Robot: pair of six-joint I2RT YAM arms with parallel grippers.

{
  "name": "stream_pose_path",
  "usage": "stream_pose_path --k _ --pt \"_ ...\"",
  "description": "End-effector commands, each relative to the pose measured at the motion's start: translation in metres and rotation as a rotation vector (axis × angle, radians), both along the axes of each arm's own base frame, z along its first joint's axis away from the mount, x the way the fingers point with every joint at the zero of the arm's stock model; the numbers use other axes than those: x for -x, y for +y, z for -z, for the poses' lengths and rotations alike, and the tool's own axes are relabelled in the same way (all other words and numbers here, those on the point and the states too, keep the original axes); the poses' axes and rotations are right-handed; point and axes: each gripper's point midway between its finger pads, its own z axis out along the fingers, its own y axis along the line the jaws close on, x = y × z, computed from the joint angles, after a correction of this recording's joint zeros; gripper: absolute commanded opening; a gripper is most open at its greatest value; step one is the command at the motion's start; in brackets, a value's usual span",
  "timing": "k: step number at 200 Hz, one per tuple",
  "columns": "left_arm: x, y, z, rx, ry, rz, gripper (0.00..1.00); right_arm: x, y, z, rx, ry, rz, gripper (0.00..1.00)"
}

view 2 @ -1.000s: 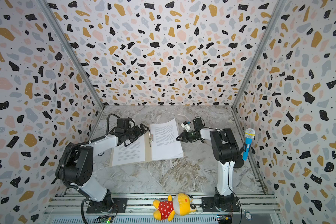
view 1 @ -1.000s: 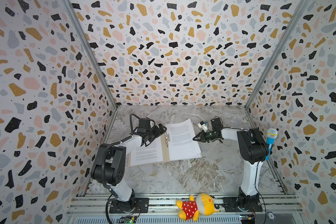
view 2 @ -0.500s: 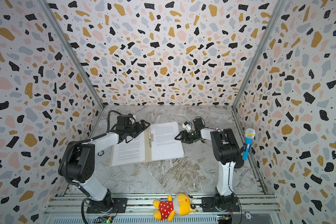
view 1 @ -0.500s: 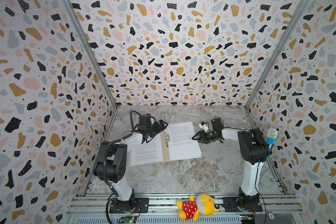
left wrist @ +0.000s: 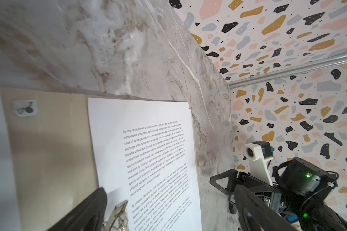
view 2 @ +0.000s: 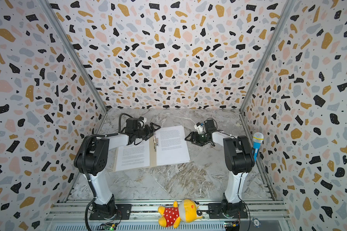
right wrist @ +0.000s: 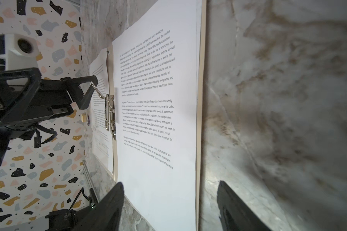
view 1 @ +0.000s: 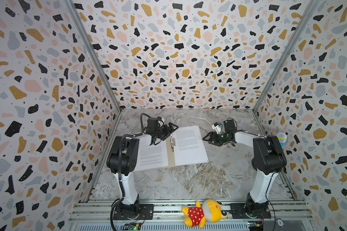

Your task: Put the files into the folder

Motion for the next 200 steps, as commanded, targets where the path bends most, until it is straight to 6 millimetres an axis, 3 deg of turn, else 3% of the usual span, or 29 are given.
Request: stream_pose_path --k 1,95,139,168,191,200 --pt "-0.007 -0.012 -0.03 0.069 -0.092 0.061 1.0 0.002 -0.002 -0.015 -0.004 -0.024 0.031 0.74" --pt "0.027 -0.017 -0.068 0.208 -0.142 0.113 0.99 0.02 0.011 -0.023 0.015 -0.025 0.05 0.73" --pt "0.041 -0.018 -0.069 0.196 -0.153 0.15 1.0 0.023 0.018 -0.029 0.027 -0.032 0.066 0.73" --pt "0.035 -0.005 -0.066 0.143 -0.178 0.098 1.0 0.027 0.019 -0.035 0.049 -0.045 0.061 0.73" --pt "0.026 0.008 -0.074 0.103 -0.21 0.053 1.0 0.03 0.015 -0.036 0.068 -0.053 0.065 0.73" --pt "0.023 0.013 -0.068 0.046 -0.194 0.037 1.0 0.031 0.014 -0.035 0.071 -0.05 0.067 0.73"
